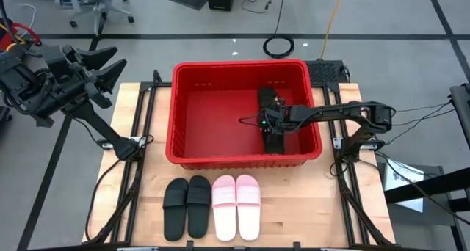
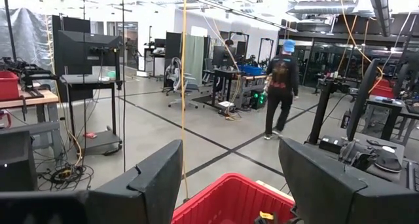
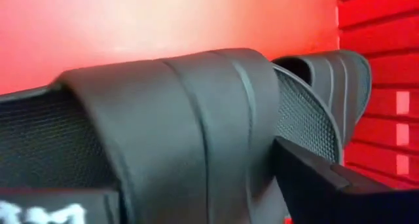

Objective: Pick and place slides into bin
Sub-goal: Put the black slipper into the red container

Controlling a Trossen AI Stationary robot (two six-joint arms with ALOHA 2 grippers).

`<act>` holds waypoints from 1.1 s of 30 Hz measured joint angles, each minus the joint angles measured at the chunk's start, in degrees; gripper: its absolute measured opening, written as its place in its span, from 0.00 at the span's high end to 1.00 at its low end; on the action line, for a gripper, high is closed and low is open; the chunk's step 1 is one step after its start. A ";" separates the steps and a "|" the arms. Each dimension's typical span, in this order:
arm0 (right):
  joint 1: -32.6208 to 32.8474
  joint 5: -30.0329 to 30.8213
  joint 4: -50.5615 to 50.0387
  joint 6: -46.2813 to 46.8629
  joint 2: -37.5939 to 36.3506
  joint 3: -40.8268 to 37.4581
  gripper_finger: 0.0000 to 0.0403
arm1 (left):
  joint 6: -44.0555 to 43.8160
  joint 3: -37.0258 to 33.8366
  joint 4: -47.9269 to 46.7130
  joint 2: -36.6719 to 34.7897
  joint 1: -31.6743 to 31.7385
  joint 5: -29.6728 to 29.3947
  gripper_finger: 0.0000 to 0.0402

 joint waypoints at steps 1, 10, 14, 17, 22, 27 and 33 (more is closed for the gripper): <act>0.00 -0.89 -0.04 -0.63 -0.72 -0.02 0.48 | 0.00 0.00 -0.07 0.01 0.00 0.00 0.36; -0.46 -1.16 -1.72 -1.73 -3.38 -0.02 0.42 | -0.02 0.00 -0.37 0.00 0.00 0.00 0.36; -1.22 0.83 -2.37 -1.11 -3.38 -0.02 0.43 | -0.02 0.00 -0.37 0.00 0.00 0.00 0.36; -2.29 -4.61 -2.92 0.05 -3.40 0.02 0.44 | -0.02 0.00 -0.37 0.00 0.00 0.00 0.36; -4.34 -11.52 -5.49 3.16 -3.09 0.09 0.44 | -0.04 0.00 -0.37 0.02 0.00 0.00 0.36; -7.53 -20.86 -6.15 5.36 -3.09 0.16 0.44 | -0.04 0.00 -0.37 0.01 0.00 0.00 0.36; -9.37 -22.13 -6.51 5.00 -3.22 0.17 0.44 | -0.04 0.00 -0.37 0.00 0.00 0.00 0.36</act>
